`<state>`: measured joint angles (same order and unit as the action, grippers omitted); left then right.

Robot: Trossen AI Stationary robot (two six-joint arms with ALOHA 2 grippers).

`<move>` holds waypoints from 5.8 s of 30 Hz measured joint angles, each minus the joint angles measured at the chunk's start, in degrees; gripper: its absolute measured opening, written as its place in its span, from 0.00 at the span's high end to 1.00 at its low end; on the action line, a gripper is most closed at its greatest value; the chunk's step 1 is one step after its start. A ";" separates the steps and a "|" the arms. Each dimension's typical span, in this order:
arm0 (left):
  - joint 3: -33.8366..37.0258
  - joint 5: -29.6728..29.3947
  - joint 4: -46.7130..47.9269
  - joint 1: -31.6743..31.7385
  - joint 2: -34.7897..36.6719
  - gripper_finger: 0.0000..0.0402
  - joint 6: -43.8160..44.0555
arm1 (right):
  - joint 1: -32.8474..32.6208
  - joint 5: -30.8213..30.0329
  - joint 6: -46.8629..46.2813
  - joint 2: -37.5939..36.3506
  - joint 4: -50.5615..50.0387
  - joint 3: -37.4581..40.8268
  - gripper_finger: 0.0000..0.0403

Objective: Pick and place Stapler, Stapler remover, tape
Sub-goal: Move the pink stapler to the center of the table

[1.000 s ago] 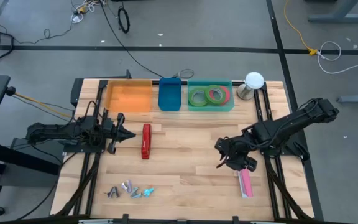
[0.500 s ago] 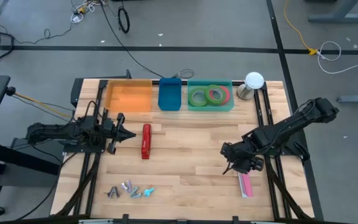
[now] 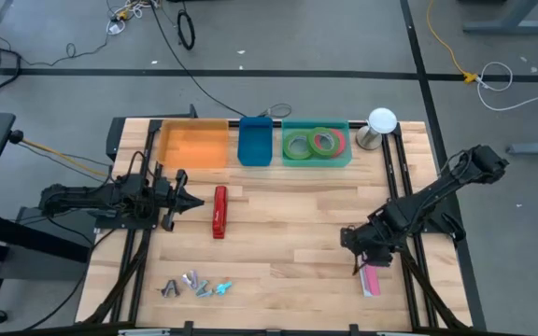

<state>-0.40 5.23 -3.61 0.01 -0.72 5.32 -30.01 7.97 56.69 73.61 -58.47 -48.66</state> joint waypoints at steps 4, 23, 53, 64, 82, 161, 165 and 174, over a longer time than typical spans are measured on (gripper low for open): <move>0.02 0.00 0.01 0.00 0.00 0.99 0.01 | -1.71 -1.13 2.16 0.01 1.91 3.76 0.15; 0.01 0.00 0.00 0.01 -0.01 0.99 0.00 | -5.45 -2.58 -0.68 0.01 15.43 10.95 0.15; 0.00 0.00 0.02 0.00 -0.01 0.99 -0.02 | -5.45 -2.05 -2.23 0.00 19.22 12.22 0.38; 0.01 0.00 0.01 0.00 -0.01 0.99 0.00 | -5.45 -0.48 -2.22 0.01 19.34 12.22 0.50; 0.00 0.02 0.00 0.00 -0.01 0.99 0.00 | -5.45 -0.50 -2.22 0.01 19.32 12.22 0.58; 0.02 0.00 0.02 0.02 0.01 0.99 0.00 | 39.38 -13.93 -29.42 29.97 22.91 -31.15 0.60; 0.01 0.01 0.01 0.01 -0.01 0.99 0.01 | 40.04 -11.53 -29.47 30.91 25.78 -31.30 0.60; 0.00 0.02 0.04 0.02 -0.01 0.99 -0.02 | 42.05 -9.82 -29.66 31.27 27.29 -31.30 0.60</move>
<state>-0.40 5.25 -3.57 0.03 -0.73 5.30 12.04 -1.86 27.03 104.88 -31.18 -79.96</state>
